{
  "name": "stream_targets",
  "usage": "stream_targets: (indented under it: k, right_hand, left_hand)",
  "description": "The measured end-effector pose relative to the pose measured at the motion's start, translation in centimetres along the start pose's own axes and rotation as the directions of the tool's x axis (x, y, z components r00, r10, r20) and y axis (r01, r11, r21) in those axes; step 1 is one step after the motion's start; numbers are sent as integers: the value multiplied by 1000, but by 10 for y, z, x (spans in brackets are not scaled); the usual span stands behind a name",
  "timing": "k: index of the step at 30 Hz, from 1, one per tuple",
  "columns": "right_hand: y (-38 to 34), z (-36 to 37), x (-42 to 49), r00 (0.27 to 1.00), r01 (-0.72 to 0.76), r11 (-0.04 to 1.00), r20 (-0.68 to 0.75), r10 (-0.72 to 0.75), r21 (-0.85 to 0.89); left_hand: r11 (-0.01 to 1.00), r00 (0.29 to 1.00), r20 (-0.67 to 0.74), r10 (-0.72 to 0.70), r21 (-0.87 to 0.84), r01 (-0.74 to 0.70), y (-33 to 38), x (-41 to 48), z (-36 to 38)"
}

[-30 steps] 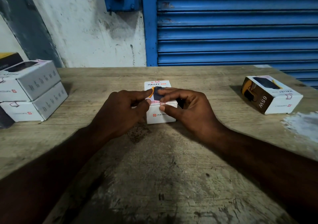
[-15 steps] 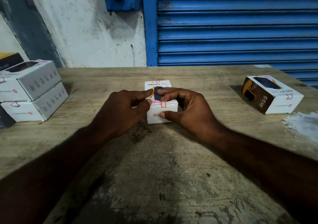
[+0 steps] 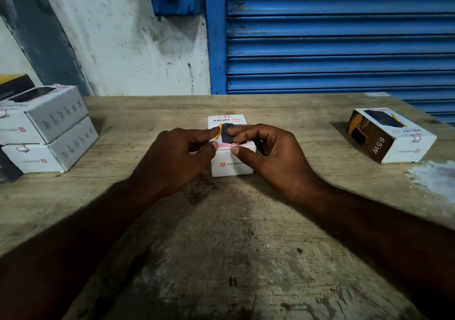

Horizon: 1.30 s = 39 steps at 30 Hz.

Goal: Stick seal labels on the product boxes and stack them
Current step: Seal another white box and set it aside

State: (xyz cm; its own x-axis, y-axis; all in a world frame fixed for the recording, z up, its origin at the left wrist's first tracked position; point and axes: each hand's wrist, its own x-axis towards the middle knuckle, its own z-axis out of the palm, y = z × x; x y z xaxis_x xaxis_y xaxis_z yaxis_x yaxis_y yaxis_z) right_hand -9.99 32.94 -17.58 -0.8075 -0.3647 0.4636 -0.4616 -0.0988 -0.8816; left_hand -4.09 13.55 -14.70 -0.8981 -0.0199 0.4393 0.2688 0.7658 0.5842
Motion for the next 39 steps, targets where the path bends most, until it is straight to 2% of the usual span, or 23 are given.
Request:
stream_targets:
  k: [5,10,21,39]
  right_hand:
    - [-2,-1,0,999,-21,999,-39,19,-32]
    - [-1,-3,0,1000,-5,994,-16,3,-106]
    - [-1,-1,-1,1000,-12,1000,-8,12,0]
    - [-6,-4,-2,998,-31,1000,53,31,0]
  left_hand:
    - [1000,1000,1,-7,-2,7,2,0,0]
    - [1000,1000,8,-22,-12,22,4,0,0]
    - [1000,1000,4,-21,6,21,5,1,1]
    - [999,1000,-4,-25,22,25,4,1,1]
